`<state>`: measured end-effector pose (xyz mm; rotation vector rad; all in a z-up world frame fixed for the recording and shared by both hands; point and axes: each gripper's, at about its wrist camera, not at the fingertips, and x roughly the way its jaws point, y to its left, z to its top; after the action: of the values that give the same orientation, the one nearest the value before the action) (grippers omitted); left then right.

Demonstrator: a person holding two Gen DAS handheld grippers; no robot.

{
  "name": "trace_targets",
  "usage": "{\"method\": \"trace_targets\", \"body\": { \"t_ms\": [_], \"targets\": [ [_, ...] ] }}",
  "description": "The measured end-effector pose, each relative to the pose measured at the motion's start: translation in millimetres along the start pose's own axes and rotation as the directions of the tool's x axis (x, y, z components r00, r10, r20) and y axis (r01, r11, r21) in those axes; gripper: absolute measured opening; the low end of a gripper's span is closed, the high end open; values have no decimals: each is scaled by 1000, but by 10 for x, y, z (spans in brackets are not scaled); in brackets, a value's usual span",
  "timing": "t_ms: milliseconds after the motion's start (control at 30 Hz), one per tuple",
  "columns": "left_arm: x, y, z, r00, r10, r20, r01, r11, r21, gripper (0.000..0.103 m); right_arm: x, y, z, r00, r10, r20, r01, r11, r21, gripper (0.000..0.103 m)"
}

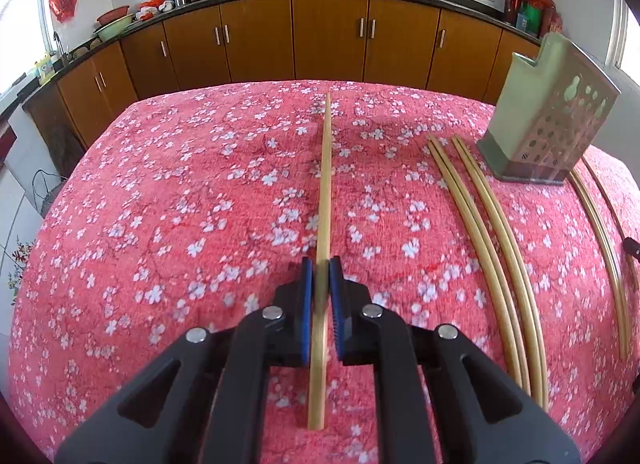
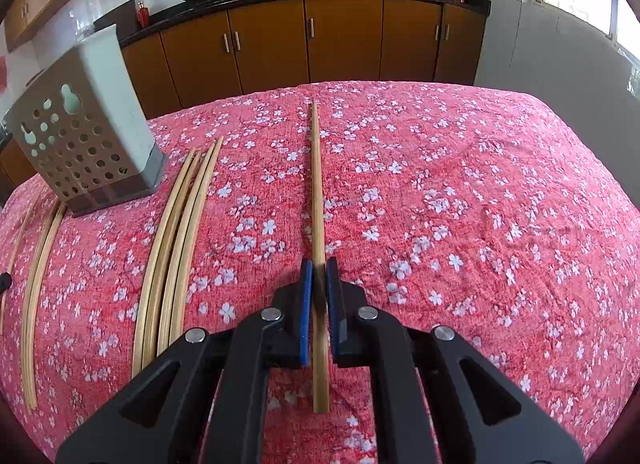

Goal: Organize utensils
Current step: 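Lift the held chopsticks with both tools and carry them toward the grey holder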

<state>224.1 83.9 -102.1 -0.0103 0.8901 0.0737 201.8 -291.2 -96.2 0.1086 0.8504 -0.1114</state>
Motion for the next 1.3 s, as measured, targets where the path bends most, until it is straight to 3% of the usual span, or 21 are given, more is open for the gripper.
{"method": "trace_targets", "body": {
  "t_ms": [200,300,400,567,667,800,900,1067,1133,1300],
  "targets": [
    [-82,14,-130,1000,8,2,-8,1000,-3,17,-72,15,-72,1000,5,1,-5,1000,3,9],
    [-97,-10,-145,1000,18,3,-18,1000,7,10,-82,20,-75,1000,2,1,-2,1000,-2,8],
    [-180,-30,-135,1000,21,14,-21,1000,18,9,-211,10,-43,999,6,35,-6,1000,3,8],
    [-640,30,50,990,0,144,1,1000,-7,8,-702,-20,218,980,16,196,-17,1000,3,8],
    [-1038,92,252,967,-30,255,41,998,-39,8,-954,-36,370,960,25,279,-30,1000,11,8],
    [-1298,93,437,946,-25,324,37,999,-32,8,-1192,-46,532,934,41,355,-53,998,25,8],
    [-1126,36,397,966,-25,259,27,1000,-5,13,-1164,-41,517,936,49,349,-61,998,25,8],
    [-604,-18,-9,995,6,95,-7,1000,16,17,-1134,10,330,942,55,330,-61,998,9,8],
    [-438,-39,-154,999,-6,39,6,1000,10,17,-1160,24,311,943,59,326,-66,998,9,8],
    [-256,-91,-299,1000,-12,-8,12,1000,0,18,-1173,34,293,944,62,325,-71,997,15,8]
  ]
}}
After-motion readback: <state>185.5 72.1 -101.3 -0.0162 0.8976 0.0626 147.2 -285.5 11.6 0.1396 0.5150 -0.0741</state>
